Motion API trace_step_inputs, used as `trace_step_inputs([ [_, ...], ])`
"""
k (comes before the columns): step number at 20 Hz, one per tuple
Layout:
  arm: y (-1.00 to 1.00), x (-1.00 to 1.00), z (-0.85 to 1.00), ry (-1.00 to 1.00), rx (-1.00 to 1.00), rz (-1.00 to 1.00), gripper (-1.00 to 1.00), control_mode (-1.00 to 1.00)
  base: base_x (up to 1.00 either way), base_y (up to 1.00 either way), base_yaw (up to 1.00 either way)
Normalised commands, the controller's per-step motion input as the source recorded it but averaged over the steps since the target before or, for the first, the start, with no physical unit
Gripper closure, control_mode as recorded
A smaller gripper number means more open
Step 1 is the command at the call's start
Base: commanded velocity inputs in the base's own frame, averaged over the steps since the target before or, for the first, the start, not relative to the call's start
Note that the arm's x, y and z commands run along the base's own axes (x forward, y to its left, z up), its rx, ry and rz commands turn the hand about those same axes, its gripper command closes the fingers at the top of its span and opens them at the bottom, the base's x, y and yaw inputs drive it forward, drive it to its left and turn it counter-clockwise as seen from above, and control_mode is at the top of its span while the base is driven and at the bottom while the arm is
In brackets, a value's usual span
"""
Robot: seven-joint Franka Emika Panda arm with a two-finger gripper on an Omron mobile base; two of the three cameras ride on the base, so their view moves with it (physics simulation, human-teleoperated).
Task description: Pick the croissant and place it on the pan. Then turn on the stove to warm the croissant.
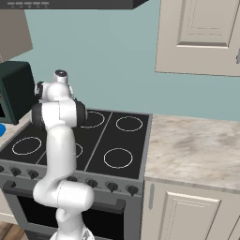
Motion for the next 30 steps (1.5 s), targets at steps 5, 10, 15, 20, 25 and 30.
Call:
trace_step_inputs([
  [5,0.23,0.49,-0.19,0.12,-0.06,0.0,1.0,-1.0,0.0,0.0,0.0],
  [10,0.11,0.38,-0.27,0.09,-0.05,0.0,1.0,-1.0,0.0,0.0,0.0],
  [15,0.05,0.26,-0.33,0.08,-0.05,0.0,1.0,-1.0,0.0,0.0,0.0],
  [20,0.0,0.03,-0.34,0.04,-0.08,0.01,1.0,-1.0,0.0,0.0,0.0],
  [25,0.01,0.01,-0.34,0.03,-0.09,0.0,1.0,-1.0,0.0,0.0,0.0],
  [30,0.01,0.0,-0.31,0.01,-0.08,0.0,1.0,-1.0,0.0,0.0,0.0],
])
